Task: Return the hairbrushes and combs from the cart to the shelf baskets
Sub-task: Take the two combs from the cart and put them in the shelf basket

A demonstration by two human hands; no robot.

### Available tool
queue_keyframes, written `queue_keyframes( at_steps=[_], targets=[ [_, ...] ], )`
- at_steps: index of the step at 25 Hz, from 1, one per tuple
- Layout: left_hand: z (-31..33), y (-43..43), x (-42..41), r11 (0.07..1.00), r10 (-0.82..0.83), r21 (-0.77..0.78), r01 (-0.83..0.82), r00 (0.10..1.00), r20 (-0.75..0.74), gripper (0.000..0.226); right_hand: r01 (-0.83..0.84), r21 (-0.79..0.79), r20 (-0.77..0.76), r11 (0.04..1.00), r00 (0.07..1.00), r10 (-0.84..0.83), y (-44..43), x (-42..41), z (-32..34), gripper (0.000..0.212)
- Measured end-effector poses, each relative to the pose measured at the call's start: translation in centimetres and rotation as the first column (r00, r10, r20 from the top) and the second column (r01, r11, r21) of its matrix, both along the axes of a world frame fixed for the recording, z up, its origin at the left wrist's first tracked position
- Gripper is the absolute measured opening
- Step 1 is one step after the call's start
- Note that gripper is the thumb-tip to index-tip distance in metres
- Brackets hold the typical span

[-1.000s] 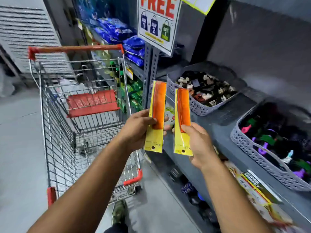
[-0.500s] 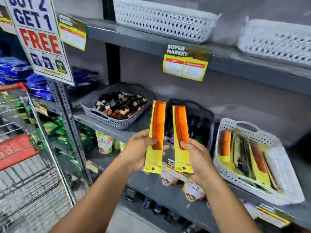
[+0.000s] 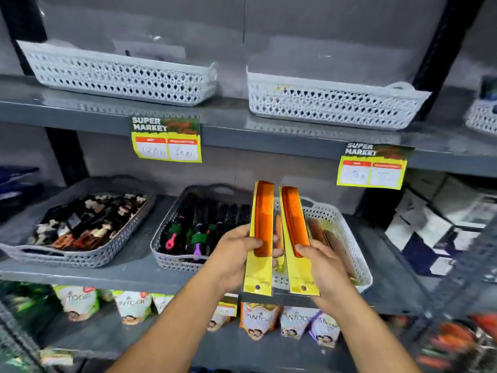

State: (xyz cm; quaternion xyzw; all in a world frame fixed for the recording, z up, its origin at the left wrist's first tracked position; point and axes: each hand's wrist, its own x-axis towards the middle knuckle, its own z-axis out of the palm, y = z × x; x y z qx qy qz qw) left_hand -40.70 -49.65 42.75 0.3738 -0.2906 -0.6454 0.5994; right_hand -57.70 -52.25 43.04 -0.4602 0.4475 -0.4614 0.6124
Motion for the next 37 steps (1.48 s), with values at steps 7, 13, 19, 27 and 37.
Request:
queue_keyframes(
  at_steps=[7, 13, 19, 27, 37],
  targets=[
    [0.3, -3.4, -3.1, 0.995, -0.073, 0.071, 0.07, 0.996, 0.048, 0.035, 0.055, -0.068, -0.049, 0.996, 0.997, -0.058, -2.1, -3.6, -0.6, 0.019],
    [0.0, -8.2, -4.5, 0.978, 0.073, 0.158, -0.137, 0.93, 0.359, 0.024, 0.042, -0.202, -0.218, 0.979, 0.972, -0.086, -6.9, -6.7, -1.5, 0.024],
    [-3.2, -13.3, -7.4, 0.938, 0.143, 0.114, -0.327, 0.665, 0.733, 0.034, 0.005, -0.27, -0.591, 0.963, 0.789, -0.17, -12.7, -7.6, -4.5, 0.014],
    [-7.3, -15.5, -9.4, 0.908, -0.104, 0.22, -0.357, 0.316, 0.943, 0.036, -0.14, -0.3, -0.861, 0.944, 0.466, -0.205, -14.5, -7.4, -6.9, 0.053],
    [-8.1, -15.7, -8.6, 0.937, -0.167, 0.188, -0.295, 0.096, 0.981, 0.035, -0.213, -0.301, -0.952, 0.929, 0.12, -0.281, -14.2, -6.6, -6.7, 0.051]
  ],
)
